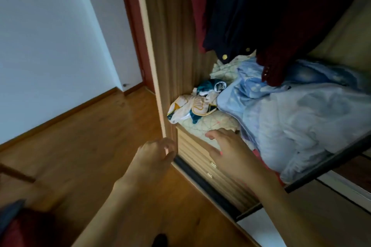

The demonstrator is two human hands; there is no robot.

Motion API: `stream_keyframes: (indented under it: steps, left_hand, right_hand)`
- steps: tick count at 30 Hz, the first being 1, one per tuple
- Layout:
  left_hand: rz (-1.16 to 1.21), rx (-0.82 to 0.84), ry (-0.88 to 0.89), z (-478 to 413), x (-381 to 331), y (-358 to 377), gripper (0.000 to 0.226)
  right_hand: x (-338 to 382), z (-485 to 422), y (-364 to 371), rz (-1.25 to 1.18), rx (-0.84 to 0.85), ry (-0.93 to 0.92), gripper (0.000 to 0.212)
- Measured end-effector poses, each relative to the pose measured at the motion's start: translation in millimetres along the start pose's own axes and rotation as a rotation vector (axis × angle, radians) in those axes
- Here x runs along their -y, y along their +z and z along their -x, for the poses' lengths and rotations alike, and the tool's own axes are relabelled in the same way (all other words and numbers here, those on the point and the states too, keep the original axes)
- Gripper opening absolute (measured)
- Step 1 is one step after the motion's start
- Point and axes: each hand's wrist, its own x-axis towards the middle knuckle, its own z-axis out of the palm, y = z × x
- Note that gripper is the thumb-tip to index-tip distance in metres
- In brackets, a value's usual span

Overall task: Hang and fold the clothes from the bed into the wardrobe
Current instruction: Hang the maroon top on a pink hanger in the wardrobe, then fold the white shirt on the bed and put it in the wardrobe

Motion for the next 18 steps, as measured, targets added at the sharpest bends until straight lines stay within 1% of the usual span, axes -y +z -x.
stream_keyframes:
  steps: [3, 6, 9, 10, 14, 16, 18]
  left_hand:
    - [-0.041, -0.079, -0.109, 43, 27, -10, 0.024]
    - [-0.024, -0.141, -0.256, 91, 59, -25, 0.024]
    - [-0.006, -0.232, -0.389, 145, 94, -38, 0.045]
    - [-0.014, -0.261, -0.439, 164, 108, -42, 0.047]
    - [-0.034, -0.302, -0.704, 248, 173, -54, 0.029]
    - [-0.021, -0.331, -0.819, 292, 202, -60, 0.032]
    - [0.009, -0.354, -0.905, 334, 226, -66, 0.043]
  right_hand:
    - [38, -2, 16, -0.011, 0.090, -0.148, 0.035]
    - [85, -5, 36, -0.043, 0.195, -0.284, 0.042]
    - [140, -10, 62, -0.037, 0.274, -0.416, 0.045]
    - [158, -12, 72, -0.034, 0.300, -0.450, 0.046]
    - [232, -19, 122, 0.008, 0.407, -0.578, 0.046]
    - [272, -18, 147, 0.035, 0.451, -0.628, 0.045]
    - [315, -15, 173, 0.054, 0.502, -0.688, 0.044]
